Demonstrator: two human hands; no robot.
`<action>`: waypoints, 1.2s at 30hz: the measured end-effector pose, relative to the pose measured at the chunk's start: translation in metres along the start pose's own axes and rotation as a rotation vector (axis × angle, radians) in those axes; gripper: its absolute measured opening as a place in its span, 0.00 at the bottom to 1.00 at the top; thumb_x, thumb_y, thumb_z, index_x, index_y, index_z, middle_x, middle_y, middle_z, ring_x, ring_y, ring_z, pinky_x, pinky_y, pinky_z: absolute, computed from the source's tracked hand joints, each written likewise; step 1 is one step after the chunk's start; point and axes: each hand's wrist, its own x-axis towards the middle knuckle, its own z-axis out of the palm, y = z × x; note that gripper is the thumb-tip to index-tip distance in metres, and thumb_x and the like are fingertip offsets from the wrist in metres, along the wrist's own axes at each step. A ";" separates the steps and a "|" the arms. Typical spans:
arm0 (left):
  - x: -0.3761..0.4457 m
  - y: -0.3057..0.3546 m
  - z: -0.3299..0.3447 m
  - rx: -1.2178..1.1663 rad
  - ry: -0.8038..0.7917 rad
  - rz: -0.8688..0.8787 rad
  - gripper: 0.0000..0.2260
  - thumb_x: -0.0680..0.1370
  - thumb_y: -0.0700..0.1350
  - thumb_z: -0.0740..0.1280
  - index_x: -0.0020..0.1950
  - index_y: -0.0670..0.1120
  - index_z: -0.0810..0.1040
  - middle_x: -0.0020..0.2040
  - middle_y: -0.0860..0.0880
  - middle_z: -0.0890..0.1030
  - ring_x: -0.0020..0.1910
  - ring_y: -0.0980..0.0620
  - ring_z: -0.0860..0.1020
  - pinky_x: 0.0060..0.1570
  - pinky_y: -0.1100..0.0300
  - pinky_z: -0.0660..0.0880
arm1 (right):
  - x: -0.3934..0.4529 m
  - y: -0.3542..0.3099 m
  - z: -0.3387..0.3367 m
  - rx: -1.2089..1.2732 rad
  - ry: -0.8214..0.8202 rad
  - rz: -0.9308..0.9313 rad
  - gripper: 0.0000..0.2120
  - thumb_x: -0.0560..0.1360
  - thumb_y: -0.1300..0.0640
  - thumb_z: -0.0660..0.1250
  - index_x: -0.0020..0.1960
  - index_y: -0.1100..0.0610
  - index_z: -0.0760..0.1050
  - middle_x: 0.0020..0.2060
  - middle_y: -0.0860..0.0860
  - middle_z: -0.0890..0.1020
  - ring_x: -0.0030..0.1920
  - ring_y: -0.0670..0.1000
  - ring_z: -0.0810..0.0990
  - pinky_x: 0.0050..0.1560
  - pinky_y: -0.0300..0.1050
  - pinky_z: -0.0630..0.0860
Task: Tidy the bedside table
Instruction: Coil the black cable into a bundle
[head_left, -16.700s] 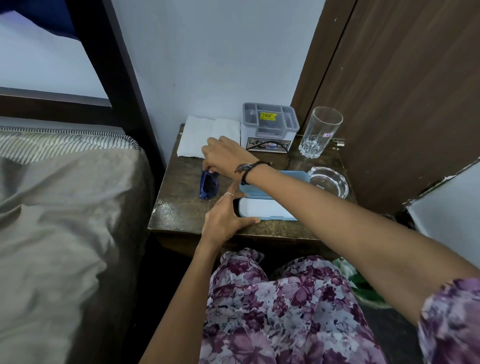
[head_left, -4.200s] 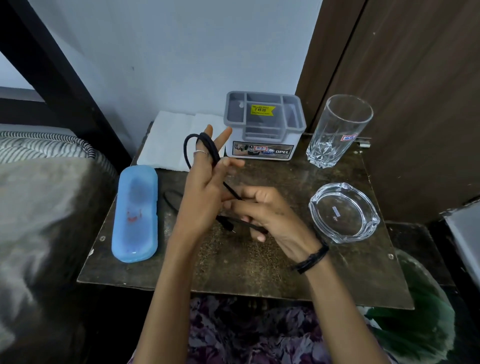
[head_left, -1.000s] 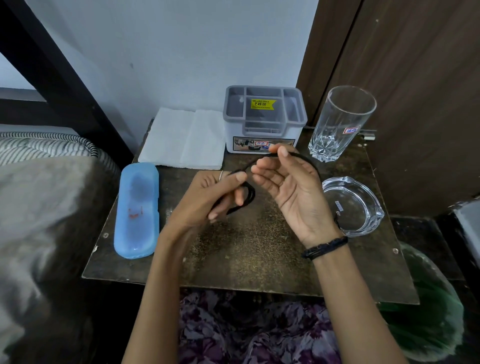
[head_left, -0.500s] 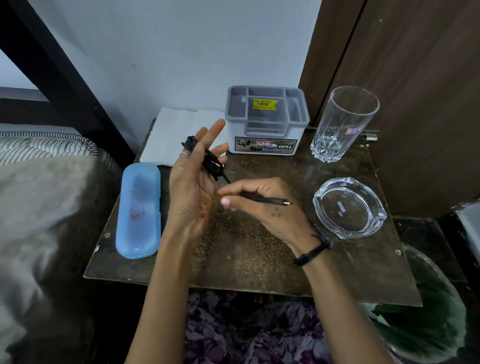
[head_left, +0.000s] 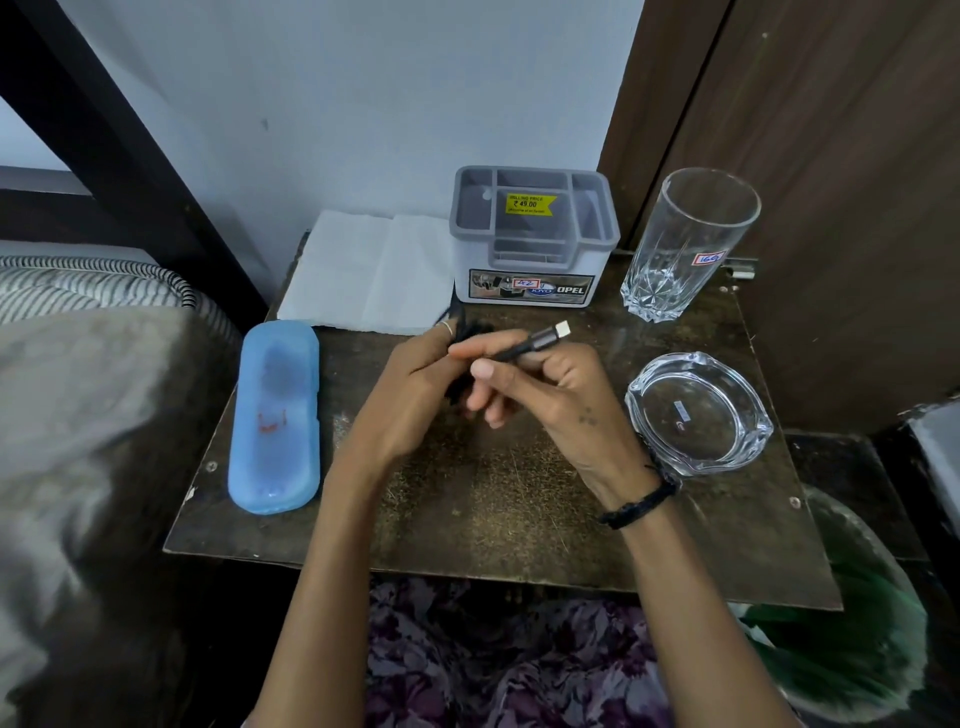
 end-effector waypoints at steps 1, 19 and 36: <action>0.000 0.003 0.001 -0.032 -0.042 -0.017 0.14 0.73 0.48 0.56 0.46 0.44 0.79 0.28 0.50 0.74 0.28 0.54 0.72 0.32 0.59 0.71 | 0.001 0.001 0.000 -0.014 0.057 -0.021 0.07 0.74 0.64 0.66 0.49 0.57 0.81 0.31 0.48 0.80 0.31 0.46 0.76 0.32 0.36 0.74; 0.004 -0.002 0.017 -0.019 -0.052 -0.014 0.06 0.71 0.35 0.65 0.37 0.45 0.75 0.24 0.55 0.73 0.23 0.60 0.69 0.26 0.70 0.67 | 0.009 0.005 -0.006 0.152 0.385 0.064 0.06 0.71 0.62 0.69 0.48 0.59 0.76 0.33 0.46 0.81 0.36 0.42 0.80 0.39 0.34 0.76; 0.000 0.001 0.025 0.274 0.130 0.288 0.15 0.69 0.35 0.60 0.52 0.48 0.73 0.43 0.64 0.76 0.42 0.74 0.75 0.42 0.79 0.68 | 0.011 0.009 -0.008 0.267 0.286 0.304 0.12 0.78 0.59 0.61 0.60 0.55 0.76 0.35 0.44 0.82 0.35 0.40 0.77 0.38 0.35 0.74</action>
